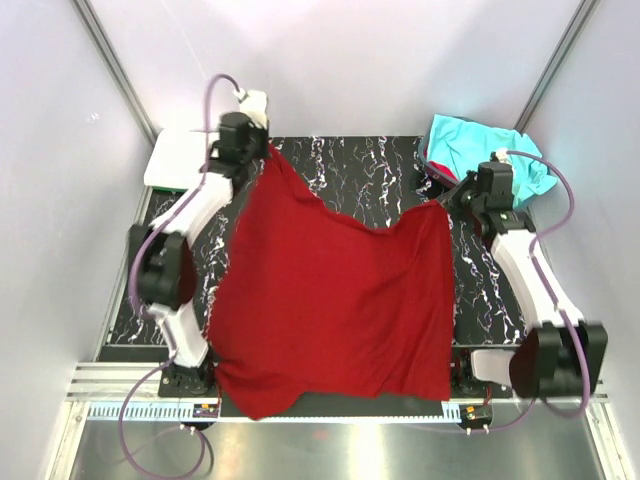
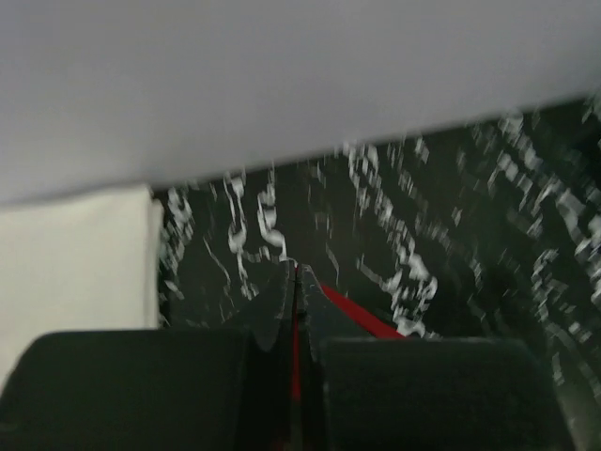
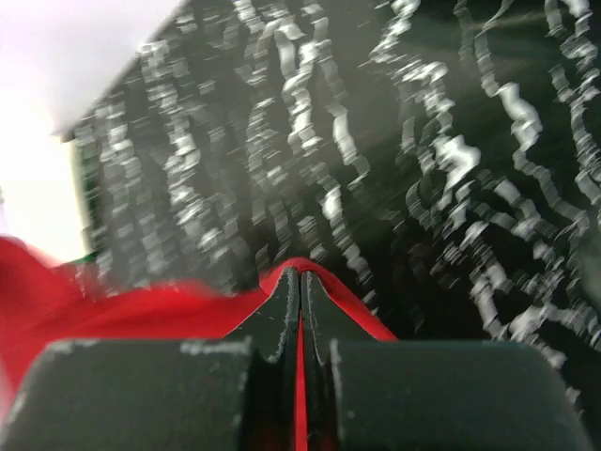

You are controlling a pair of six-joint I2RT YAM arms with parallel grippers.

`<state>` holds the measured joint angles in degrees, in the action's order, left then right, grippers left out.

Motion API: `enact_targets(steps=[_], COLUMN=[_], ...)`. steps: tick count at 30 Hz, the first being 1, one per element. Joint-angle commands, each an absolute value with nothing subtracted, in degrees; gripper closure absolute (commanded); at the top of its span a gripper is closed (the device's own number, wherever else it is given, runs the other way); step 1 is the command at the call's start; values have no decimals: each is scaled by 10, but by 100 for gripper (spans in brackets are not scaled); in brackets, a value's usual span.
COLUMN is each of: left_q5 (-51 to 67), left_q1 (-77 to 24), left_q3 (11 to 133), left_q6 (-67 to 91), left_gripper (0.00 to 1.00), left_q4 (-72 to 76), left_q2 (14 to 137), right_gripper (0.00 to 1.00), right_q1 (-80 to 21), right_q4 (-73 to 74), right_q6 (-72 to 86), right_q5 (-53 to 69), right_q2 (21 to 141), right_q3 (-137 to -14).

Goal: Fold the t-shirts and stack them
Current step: Flatten the tshirt out

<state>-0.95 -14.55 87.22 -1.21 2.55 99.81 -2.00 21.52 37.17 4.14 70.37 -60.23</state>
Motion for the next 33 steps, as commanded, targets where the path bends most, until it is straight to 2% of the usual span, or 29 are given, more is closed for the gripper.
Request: enact_targets(steps=[1,7,15,17,21,25,33], left_q5=[26,46,73,73,55,59,88], left_q1=[-128,-120,-120,-120,-120,-120,-120], left_q3=[915,996,1098,1093,994,946,897], left_q6=[31,71,128,151,185,187,195], left_gripper=[100,100,100,100,100,100,100], left_q4=[103,108,51,30,30,3,-97], left_q2=[1055,1183,1231,1220,1140,1077,964], right_gripper=[100,100,100,100,100,100,100], right_q1=[-10,16,27,35,40,53,65], right_q4=[80,58,126,148,163,194,249], right_q6=[324,316,305,308,293,281,253], right_q5=[-33,-44,-51,-51,-40,-26,-3], right_q2=[754,862,917,924,944,972,1017], right_q3=[-602,-635,-704,-720,-740,-773,-832])
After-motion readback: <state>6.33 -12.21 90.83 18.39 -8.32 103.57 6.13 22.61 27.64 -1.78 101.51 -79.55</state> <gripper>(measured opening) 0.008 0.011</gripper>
